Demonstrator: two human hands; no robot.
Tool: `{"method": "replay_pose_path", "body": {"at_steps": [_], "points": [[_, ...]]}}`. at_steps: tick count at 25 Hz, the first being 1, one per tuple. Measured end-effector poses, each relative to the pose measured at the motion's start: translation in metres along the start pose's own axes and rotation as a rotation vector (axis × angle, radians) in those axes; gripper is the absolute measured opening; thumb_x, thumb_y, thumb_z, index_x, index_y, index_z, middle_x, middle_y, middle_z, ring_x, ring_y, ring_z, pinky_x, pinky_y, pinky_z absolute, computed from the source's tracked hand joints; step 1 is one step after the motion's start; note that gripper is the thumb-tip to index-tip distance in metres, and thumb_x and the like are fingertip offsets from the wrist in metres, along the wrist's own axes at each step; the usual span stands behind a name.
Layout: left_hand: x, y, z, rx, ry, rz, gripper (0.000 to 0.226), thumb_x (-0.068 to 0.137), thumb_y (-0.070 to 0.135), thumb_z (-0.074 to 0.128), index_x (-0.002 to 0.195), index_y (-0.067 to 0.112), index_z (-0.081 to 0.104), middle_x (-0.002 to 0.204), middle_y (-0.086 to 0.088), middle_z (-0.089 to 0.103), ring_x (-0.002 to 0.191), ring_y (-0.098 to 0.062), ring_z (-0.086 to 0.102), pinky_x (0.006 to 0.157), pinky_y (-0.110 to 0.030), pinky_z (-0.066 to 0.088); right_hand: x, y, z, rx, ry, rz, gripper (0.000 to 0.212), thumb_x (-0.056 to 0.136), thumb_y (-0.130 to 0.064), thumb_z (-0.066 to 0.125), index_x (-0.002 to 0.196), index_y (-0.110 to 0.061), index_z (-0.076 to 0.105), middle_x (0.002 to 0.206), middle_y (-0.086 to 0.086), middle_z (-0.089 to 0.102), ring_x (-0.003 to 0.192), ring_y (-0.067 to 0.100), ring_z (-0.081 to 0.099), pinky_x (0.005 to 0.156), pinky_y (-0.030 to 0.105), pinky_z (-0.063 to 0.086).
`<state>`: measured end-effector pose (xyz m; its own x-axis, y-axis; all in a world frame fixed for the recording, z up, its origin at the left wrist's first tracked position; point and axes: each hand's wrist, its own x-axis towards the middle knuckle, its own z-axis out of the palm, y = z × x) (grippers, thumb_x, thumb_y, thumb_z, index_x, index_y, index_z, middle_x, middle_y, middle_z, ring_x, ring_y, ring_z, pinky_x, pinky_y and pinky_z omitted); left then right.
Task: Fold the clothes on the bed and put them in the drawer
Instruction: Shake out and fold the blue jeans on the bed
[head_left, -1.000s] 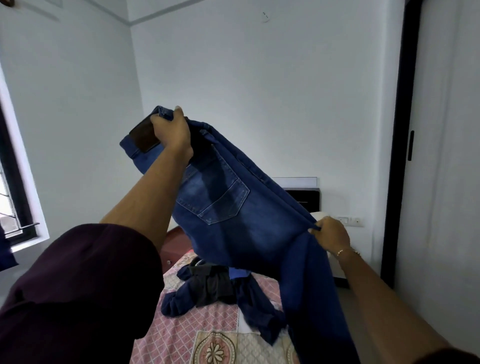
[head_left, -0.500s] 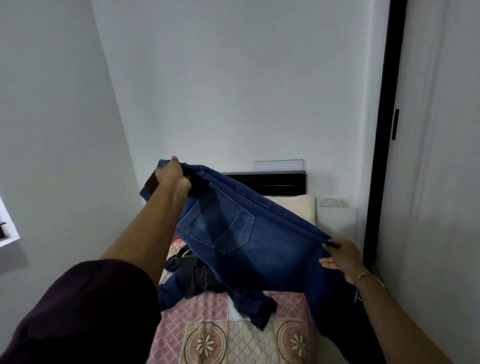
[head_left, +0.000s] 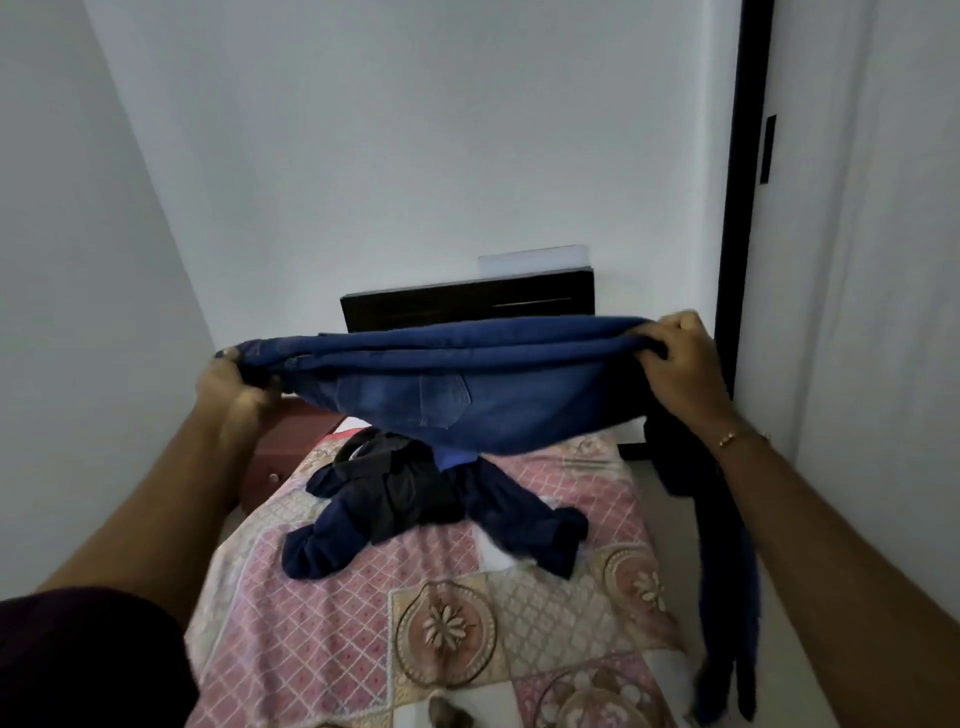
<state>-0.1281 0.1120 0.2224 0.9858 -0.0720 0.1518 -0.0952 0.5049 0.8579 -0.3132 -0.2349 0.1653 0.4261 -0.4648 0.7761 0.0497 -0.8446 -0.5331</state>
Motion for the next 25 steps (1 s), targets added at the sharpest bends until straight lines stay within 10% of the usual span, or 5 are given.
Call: {"method": "replay_pose_path", "body": {"at_steps": [6, 10, 12, 15, 25], "points": [[0.035, -0.036, -0.290, -0.367, 0.063, -0.001, 0.026, 0.055, 0.007, 0.067, 0.080, 0.015, 0.064, 0.086, 0.000, 0.070, 0.079, -0.013, 0.062, 0.079, -0.024, 0.047, -0.197, -0.103, 0.148, -0.041, 0.108, -0.244, 0.023, 0.076, -0.019, 0.047, 0.080, -0.004, 0.064, 0.086, 0.014, 0.047, 0.069, 0.027, 0.049, 0.065, 0.033, 0.040], [-0.001, -0.125, -0.521, -0.503, 0.280, -0.442, 0.060, 0.022, 0.019, 0.089, 0.079, 0.012, 0.071, 0.084, -0.009, 0.069, 0.075, -0.018, 0.069, 0.068, -0.026, 0.056, -0.423, -0.090, 0.244, -0.289, -0.567, -0.192, 0.022, 0.066, -0.033, 0.042, 0.077, -0.024, 0.058, 0.097, 0.011, 0.045, 0.061, 0.031, 0.062, 0.059, 0.031, 0.030], [-0.032, -0.160, -0.582, -0.526, 0.338, -0.604, 0.053, 0.060, 0.018, 0.085, 0.105, -0.004, 0.065, 0.100, -0.028, 0.059, 0.092, -0.024, 0.068, 0.065, -0.005, 0.049, -0.487, -0.067, 0.264, -0.351, -0.722, -0.212, 0.028, 0.061, -0.037, 0.037, 0.069, -0.027, 0.062, 0.090, 0.004, 0.037, 0.055, 0.024, 0.062, 0.050, 0.023, 0.027], [-0.071, -0.170, -0.596, -0.403, 0.650, -0.623, 0.029, 0.101, 0.014, 0.029, 0.096, 0.002, 0.055, 0.086, -0.017, 0.060, 0.080, -0.029, 0.060, 0.088, -0.019, 0.046, -0.498, -0.060, 0.276, -0.336, -0.694, -0.287, 0.014, 0.064, -0.032, 0.043, 0.075, -0.024, 0.046, 0.084, 0.004, 0.035, 0.051, 0.027, 0.054, 0.042, 0.027, 0.031], [-0.082, -0.171, -0.571, -0.338, 0.896, -0.325, 0.024, 0.087, 0.018, 0.047, 0.063, 0.023, 0.050, 0.078, 0.003, 0.059, 0.083, -0.017, 0.057, 0.092, -0.035, 0.048, -0.496, -0.073, 0.271, -0.387, -0.646, -0.357, 0.015, 0.072, -0.024, 0.044, 0.067, -0.011, 0.051, 0.074, 0.011, 0.044, 0.045, 0.030, 0.044, 0.040, 0.028, 0.029]]}}
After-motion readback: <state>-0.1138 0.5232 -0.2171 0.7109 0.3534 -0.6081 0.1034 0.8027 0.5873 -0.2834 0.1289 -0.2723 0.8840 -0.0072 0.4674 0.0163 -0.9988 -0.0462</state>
